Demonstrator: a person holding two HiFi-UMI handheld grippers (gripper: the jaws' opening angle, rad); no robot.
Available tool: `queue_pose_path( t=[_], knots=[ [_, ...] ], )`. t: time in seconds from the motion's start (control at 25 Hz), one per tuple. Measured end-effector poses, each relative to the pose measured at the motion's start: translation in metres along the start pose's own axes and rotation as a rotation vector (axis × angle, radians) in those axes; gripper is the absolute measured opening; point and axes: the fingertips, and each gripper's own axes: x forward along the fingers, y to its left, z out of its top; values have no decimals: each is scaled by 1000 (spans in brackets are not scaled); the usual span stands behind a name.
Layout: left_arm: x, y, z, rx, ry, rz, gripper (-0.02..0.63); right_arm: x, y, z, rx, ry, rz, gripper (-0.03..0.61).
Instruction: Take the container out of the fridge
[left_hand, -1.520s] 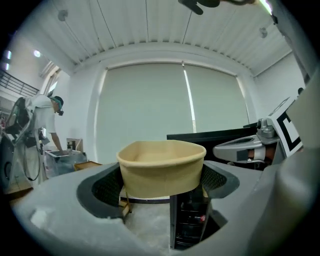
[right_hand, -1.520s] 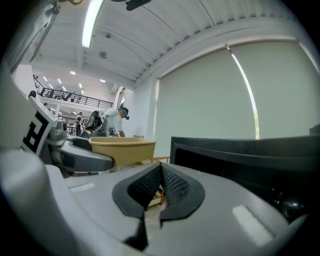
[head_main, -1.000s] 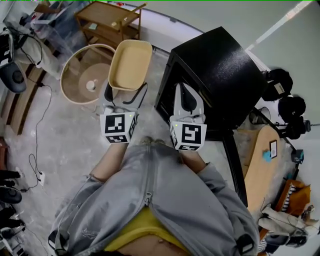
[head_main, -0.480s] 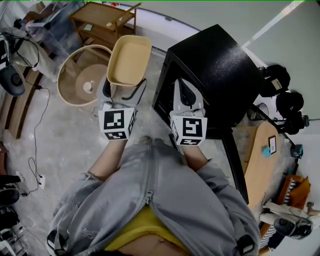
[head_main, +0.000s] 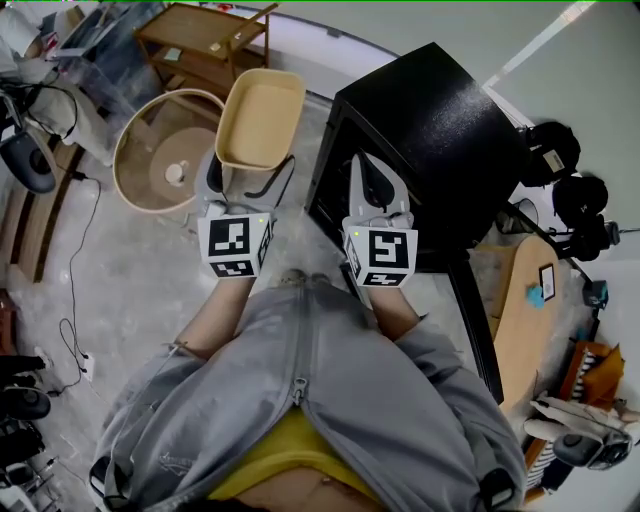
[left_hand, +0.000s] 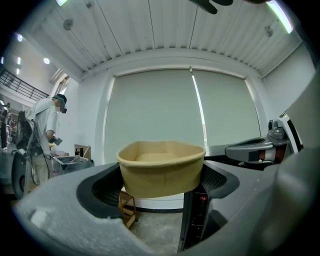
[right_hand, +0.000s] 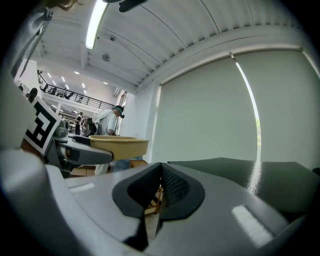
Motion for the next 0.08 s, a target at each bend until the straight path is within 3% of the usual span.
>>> queue_pose_path(
  t=[0.08],
  knots=[
    [1, 0, -3, -2, 4, -3, 491, 0, 1, -2, -2, 1, 0, -2]
  ],
)
